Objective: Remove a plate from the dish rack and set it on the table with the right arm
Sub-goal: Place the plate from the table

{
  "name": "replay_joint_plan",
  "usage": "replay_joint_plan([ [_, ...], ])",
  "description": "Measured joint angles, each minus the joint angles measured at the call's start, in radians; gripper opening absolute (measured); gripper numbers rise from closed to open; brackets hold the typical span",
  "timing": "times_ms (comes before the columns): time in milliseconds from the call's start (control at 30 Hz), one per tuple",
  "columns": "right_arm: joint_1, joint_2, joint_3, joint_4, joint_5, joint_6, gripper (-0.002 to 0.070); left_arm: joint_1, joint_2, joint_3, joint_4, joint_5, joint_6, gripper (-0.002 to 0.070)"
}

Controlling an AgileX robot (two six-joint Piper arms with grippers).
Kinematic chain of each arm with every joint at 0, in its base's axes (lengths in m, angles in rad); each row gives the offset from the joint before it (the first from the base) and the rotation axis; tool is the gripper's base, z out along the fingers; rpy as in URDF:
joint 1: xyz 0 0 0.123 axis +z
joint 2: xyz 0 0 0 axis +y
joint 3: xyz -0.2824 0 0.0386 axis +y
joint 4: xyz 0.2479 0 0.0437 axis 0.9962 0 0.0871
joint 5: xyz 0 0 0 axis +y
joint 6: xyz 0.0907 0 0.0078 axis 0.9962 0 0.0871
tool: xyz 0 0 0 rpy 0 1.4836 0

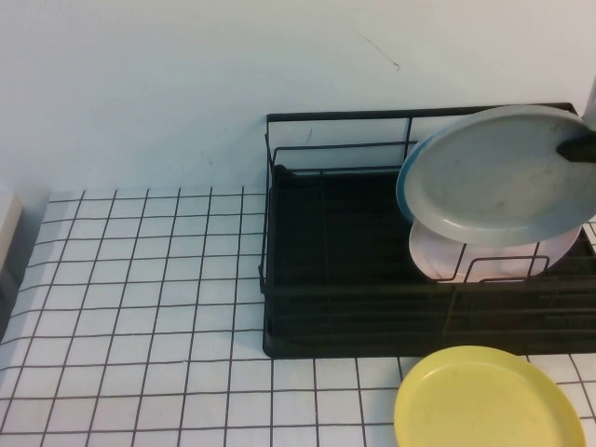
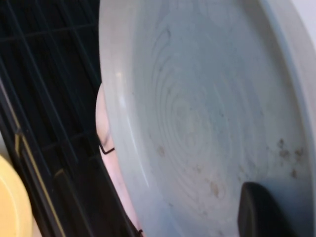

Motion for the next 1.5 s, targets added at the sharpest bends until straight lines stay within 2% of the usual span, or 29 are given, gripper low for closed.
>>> replay_joint_plan([
  [600, 0.0, -0.11, -0.001, 0.0, 0.016, 0.074, 0.0114, 0.0, 0.0, 0.0, 0.0, 0.0, 0.0, -0.0003],
  [733, 0.0, -0.132, -0.002, 0.007, 0.014, 0.206, 0.0114, 0.0, 0.0, 0.0, 0.0, 0.0, 0.0, -0.0003],
  [867, 0.0, -0.158, -0.004, 0.011, 0.044, 0.456, 0.0114, 0.0, 0.0, 0.0, 0.0, 0.0, 0.0, -0.0003],
  [1100, 0.0, -0.181, -0.006, 0.017, 0.299, 0.621, 0.0114, 0.0, 0.0, 0.0, 0.0, 0.0, 0.0, -0.0003],
  [1267, 0.0, -0.192, 0.076, 0.061, 0.41, 0.63, 0.0114, 0.0, 0.0, 0.0, 0.0, 0.0, -0.002, -0.0003],
  [1500, 0.0, -0.224, 0.309, 0.079, 0.37, 0.624, 0.0114, 0.0, 0.0, 0.0, 0.0, 0.0, -0.005, -0.0003],
])
